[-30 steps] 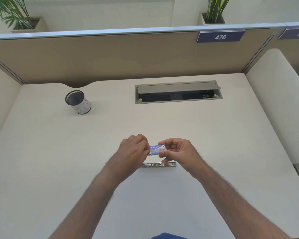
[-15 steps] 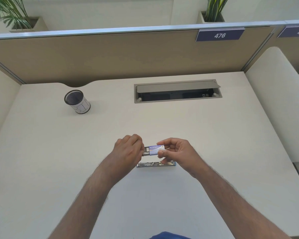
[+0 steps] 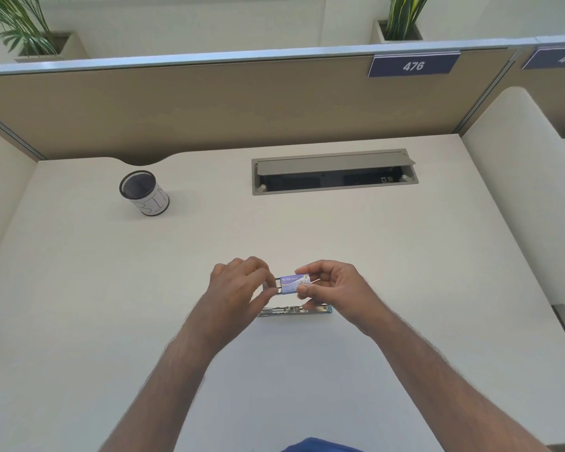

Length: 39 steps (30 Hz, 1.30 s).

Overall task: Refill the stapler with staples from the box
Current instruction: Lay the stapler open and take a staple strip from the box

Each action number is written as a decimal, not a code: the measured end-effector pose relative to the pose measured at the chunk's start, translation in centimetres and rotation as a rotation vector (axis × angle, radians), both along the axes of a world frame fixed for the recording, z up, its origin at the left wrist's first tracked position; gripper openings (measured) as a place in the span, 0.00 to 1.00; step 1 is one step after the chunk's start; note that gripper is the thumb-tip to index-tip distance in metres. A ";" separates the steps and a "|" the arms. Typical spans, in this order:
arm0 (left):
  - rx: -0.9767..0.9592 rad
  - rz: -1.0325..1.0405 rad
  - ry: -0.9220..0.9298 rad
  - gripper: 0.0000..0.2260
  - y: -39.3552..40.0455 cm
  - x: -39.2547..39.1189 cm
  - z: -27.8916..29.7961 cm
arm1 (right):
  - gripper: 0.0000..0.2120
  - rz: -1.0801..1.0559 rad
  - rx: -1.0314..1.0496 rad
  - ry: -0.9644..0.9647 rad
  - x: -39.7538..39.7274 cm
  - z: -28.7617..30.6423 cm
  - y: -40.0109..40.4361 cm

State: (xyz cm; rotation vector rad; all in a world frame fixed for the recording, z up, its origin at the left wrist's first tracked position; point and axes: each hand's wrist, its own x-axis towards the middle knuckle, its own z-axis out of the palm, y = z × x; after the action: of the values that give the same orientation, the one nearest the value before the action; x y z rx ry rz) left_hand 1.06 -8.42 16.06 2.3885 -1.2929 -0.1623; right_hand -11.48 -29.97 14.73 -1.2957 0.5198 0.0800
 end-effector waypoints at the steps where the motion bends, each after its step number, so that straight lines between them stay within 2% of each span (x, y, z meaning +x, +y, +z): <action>1: 0.003 -0.002 0.005 0.14 0.0 0.1 -0.1 | 0.13 0.002 -0.001 0.000 0.0 0.0 0.0; 7: 0.022 -0.033 -0.072 0.16 0.1 0.5 -0.2 | 0.13 0.004 -0.007 0.000 0.0 -0.3 0.0; 17: 0.012 -0.175 -0.246 0.14 -0.3 0.5 0.3 | 0.14 0.022 -0.004 -0.002 -0.2 -0.3 -0.1; 21: 0.004 -0.199 -0.228 0.09 -0.2 0.7 0.4 | 0.14 0.024 0.006 0.000 -0.2 -0.4 -0.1; 24: 0.007 -0.199 -0.201 0.13 -0.5 0.6 0.4 | 0.13 0.030 0.002 -0.003 -0.2 -0.6 0.0; 28: 0.015 -0.178 -0.129 0.06 -0.5 0.6 0.2 | 0.13 0.039 0.006 0.004 -0.2 -0.6 0.0; 31: 0.012 -0.150 -0.071 0.06 -0.5 0.8 0.3 | 0.14 0.043 0.005 0.004 0.0 -0.5 0.1; 34: -0.019 -0.116 -0.067 0.07 -0.7 0.8 0.4 | 0.14 0.039 0.003 0.002 0.2 -0.5 0.1; 39: -0.017 -0.121 -0.080 0.03 -0.5 1.0 0.6 | 0.14 0.034 -0.017 0.013 0.3 -0.8 0.1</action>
State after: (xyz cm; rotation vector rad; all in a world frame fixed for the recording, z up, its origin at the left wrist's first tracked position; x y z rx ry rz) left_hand 2.09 -8.91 16.65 2.3243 -1.4709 -0.0906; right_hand -11.14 -29.91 13.94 -1.3213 0.5102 0.1127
